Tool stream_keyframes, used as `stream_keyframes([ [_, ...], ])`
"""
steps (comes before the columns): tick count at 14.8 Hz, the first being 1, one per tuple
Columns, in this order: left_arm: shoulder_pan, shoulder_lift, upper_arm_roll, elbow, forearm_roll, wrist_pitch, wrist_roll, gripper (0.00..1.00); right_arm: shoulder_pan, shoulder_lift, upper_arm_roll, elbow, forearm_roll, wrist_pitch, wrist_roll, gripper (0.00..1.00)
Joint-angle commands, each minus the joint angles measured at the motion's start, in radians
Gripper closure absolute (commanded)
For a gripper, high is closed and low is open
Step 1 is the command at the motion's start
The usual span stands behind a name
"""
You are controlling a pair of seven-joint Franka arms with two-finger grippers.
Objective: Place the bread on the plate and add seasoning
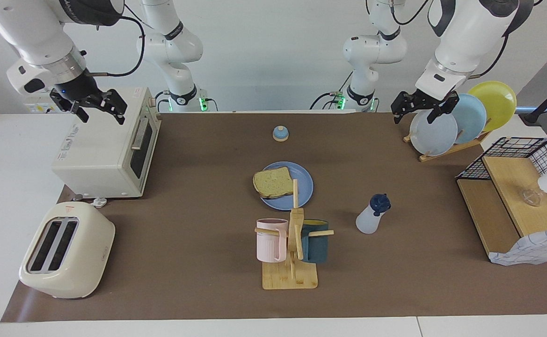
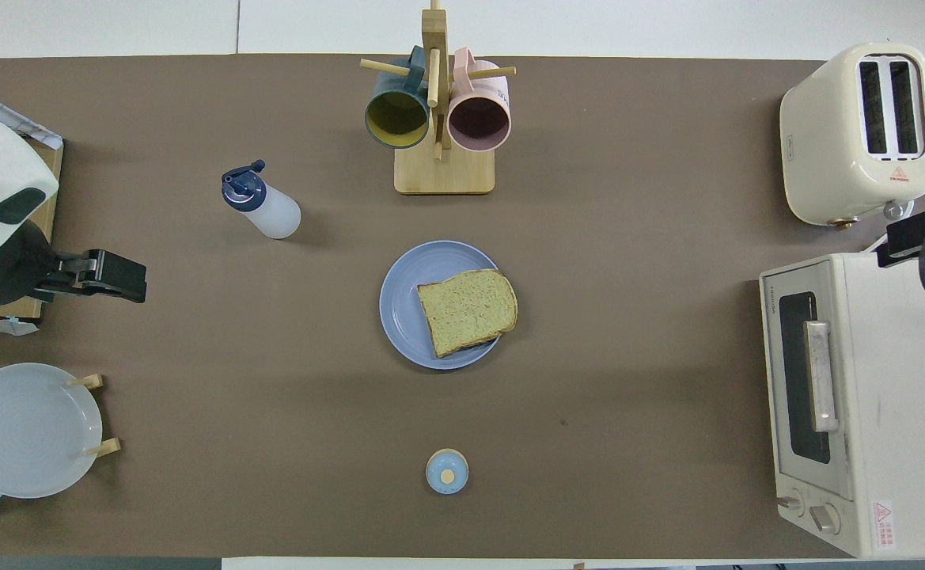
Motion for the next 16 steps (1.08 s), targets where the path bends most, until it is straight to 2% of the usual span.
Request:
stream_keyframes([
  [1,0.025,0.001,-0.015,0.003,-0.021,0.038,0.01,0.0,-0.01,-0.021,0.008,-0.028,-0.006,0.019,-0.019,0.0],
  [6,0.015,0.027,-0.01,0.068,-0.011,-0.016,0.01,0.0,-0.01,-0.022,0.008,-0.028,-0.006,0.019,-0.019,0.0],
  [16,0.021,0.012,-0.014,0.062,-0.013,0.002,0.019,0.0,-0.01,-0.021,0.008,-0.028,-0.006,0.019,-0.019,0.0],
])
